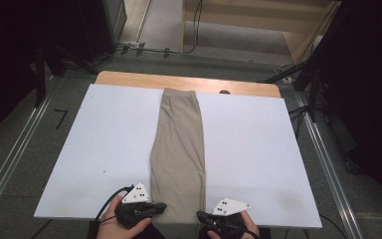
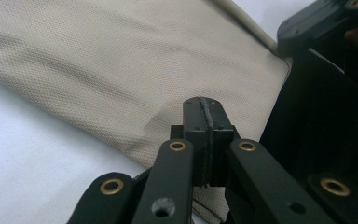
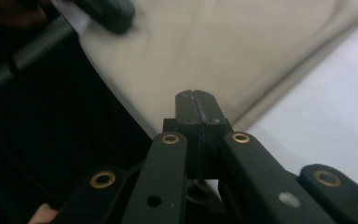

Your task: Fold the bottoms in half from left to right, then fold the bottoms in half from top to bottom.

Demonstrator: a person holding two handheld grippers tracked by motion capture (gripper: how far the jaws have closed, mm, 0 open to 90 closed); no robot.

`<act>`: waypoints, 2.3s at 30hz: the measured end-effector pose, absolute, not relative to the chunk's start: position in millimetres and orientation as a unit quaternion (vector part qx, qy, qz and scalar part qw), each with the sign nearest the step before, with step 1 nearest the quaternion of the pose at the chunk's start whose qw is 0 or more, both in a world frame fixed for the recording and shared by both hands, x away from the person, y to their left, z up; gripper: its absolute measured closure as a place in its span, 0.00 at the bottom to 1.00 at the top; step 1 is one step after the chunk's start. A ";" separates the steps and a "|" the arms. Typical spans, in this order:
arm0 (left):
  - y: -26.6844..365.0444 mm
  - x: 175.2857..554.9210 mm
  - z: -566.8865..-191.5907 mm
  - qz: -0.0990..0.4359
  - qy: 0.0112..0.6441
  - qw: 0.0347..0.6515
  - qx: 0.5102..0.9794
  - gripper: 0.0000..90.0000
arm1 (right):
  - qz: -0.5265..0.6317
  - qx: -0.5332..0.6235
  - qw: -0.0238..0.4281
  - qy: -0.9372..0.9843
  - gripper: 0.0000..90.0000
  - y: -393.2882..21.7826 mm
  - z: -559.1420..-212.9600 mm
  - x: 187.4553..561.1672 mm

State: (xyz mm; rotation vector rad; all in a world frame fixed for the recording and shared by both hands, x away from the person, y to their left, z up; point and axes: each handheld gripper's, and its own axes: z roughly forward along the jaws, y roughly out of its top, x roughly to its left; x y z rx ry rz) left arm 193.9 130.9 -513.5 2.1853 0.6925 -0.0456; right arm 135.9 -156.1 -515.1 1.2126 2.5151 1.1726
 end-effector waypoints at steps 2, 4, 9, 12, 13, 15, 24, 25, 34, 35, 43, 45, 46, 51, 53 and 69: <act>130.5 193.3 -513.0 -0.015 0.274 0.409 0.870 1.00 | 0.381 0.403 0.061 0.830 0.98 -160.2 -515.3 136.2; 130.6 193.6 -513.0 -0.016 0.273 0.409 0.870 1.00 | 0.366 0.411 0.074 0.831 0.98 -167.8 -515.4 135.7; 130.7 193.1 -512.2 -0.017 0.272 0.405 0.872 1.00 | 0.389 0.419 0.072 0.817 0.98 -174.5 -511.1 133.4; 130.5 192.1 -511.8 -0.014 0.270 0.404 0.874 1.00 | 0.405 0.383 0.064 0.828 0.98 -154.0 -509.4 129.9; 130.7 191.9 -511.7 -0.015 0.272 0.404 0.873 1.00 | 0.405 0.377 0.057 0.831 0.98 -148.9 -510.8 129.3; 131.2 191.1 -511.3 -0.013 0.273 0.401 0.874 1.00 | 0.403 0.379 0.034 0.833 0.98 -141.7 -516.5 128.5; 134.0 190.5 -511.8 -0.029 0.286 0.403 0.869 1.00 | 0.349 0.394 0.101 0.844 0.98 -164.2 -512.7 127.0; 134.0 190.6 -511.7 -0.028 0.287 0.402 0.869 1.00 | 0.350 0.399 0.099 0.842 0.98 -168.7 -512.5 128.7; 136.0 190.7 -508.7 -0.031 0.279 0.423 0.861 0.82 | 0.411 0.420 0.119 0.800 0.51 -203.0 -496.3 141.1; 136.7 190.5 -506.4 -0.026 0.280 0.428 0.859 0.76 | 0.414 0.423 0.122 0.796 0.45 -205.9 -494.9 142.2; 148.9 197.0 -478.0 0.003 0.281 0.492 0.824 0.36 | 0.449 0.449 0.133 0.761 0.16 -232.5 -481.8 161.1; 151.9 204.8 -471.3 0.006 0.284 0.498 0.819 0.26 | 0.447 0.452 0.137 0.760 0.16 -235.2 -479.5 168.5; 152.5 208.2 -469.2 0.006 0.284 0.499 0.819 0.21 | 0.446 0.450 0.141 0.761 0.15 -236.8 -478.4 173.7; 149.9 230.8 -457.2 0.019 0.280 0.508 0.814 0.00 | 0.451 0.449 0.156 0.756 0.14 -240.6 -473.3 194.2; 148.4 239.7 -455.3 0.022 0.281 0.517 0.808 0.00 | 0.454 0.451 0.159 0.752 0.14 -240.4 -471.0 202.2; 133.5 348.1 -467.0 0.034 0.317 0.508 0.801 0.05 | 0.456 0.441 0.151 0.758 0.17 -208.9 -475.1 299.8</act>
